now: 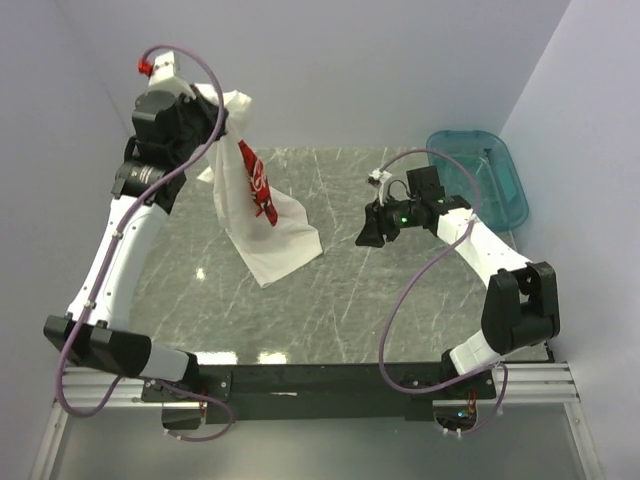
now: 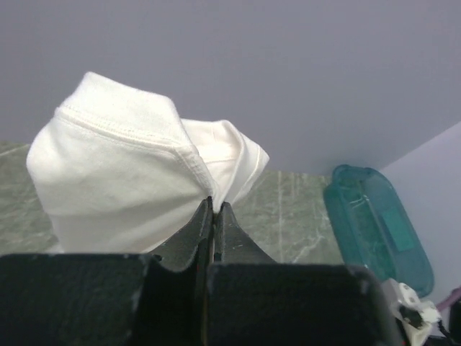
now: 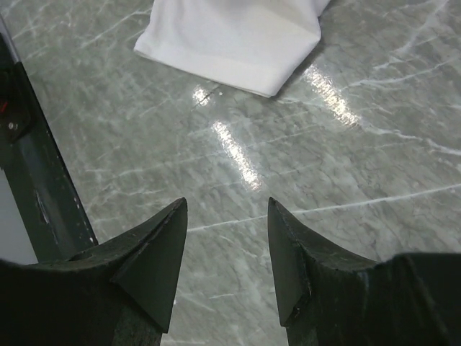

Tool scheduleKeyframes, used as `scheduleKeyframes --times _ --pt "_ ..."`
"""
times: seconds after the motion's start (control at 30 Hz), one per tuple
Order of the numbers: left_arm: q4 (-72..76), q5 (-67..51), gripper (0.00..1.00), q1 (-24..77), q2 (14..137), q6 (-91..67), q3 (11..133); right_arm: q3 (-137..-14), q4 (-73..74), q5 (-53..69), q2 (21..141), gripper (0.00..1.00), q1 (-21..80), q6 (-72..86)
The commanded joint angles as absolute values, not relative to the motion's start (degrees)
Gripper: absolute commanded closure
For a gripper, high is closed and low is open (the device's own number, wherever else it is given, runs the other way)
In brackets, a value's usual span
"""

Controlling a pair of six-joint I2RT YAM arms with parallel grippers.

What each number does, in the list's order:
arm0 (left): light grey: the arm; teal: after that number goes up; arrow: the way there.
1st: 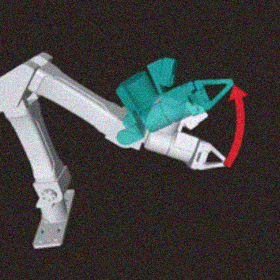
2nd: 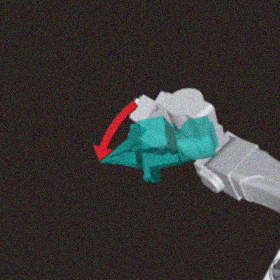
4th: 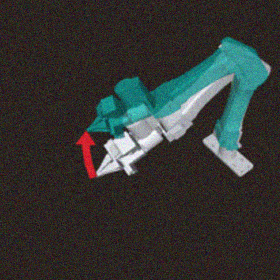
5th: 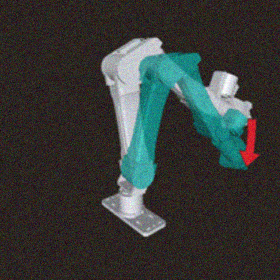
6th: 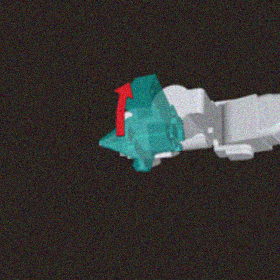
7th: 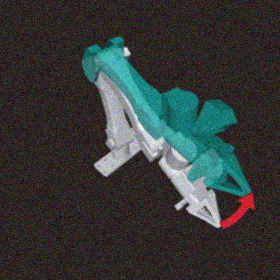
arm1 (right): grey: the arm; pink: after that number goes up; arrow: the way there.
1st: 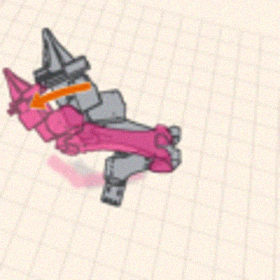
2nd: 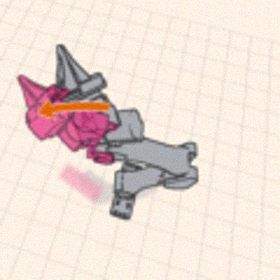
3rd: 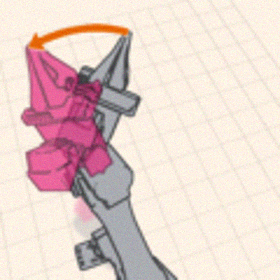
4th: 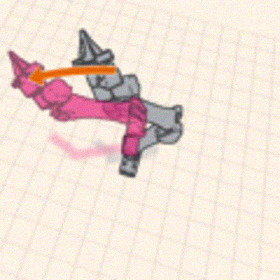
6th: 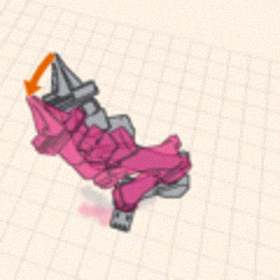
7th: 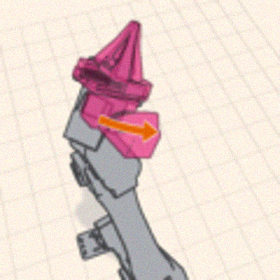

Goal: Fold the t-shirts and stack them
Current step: Flatten the tshirt out

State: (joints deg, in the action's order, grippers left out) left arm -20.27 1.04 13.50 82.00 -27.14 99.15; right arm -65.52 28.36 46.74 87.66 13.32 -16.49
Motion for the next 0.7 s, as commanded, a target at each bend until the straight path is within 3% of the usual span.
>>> scheduleKeyframes --times 0.0,0.17,0.37,0.43,0.47,0.53,0.6,0.67 --pt "-18.1 5.9 1.0 10.7 75.9 -25.7 90.8 -66.1 28.4 46.4 86.4 0.44 13.8 -18.2" --pt "-20.3 3.0 1.0 -4.7 72.9 -33.5 80.6 -66.1 28.7 45.5 87.1 0.44 15.6 -18.7" --pt "-20.6 -0.4 0.97 -13.6 67.9 -41.7 70.0 -65.7 29.4 41.9 88.1 0.45 22.5 -21.8" --pt "-23.2 0.5 0.77 -16.0 65.6 -44.2 67.4 -65.7 29.4 40.1 88.8 0.45 24.1 -22.5" --pt "-24.4 2.3 0.49 -17.5 64.8 -44.9 66.5 -65.7 29.4 39.6 89.0 0.45 25.3 -22.9" --pt "-28.4 7.4 0.25 -18.4 62.2 -46.7 65.0 -66.0 29.3 38.2 89.6 0.46 27.1 -23.4" --pt "-30.8 10.7 0.11 -18.6 60.5 -46.8 65.3 -66.3 29.1 36.8 90.5 0.46 30.8 -24.5" --pt "-32.7 11.0 0.09 -18.6 57.2 -45.1 65.3 -68.2 29.3 33.2 91.8 0.46 34.3 -26.4"
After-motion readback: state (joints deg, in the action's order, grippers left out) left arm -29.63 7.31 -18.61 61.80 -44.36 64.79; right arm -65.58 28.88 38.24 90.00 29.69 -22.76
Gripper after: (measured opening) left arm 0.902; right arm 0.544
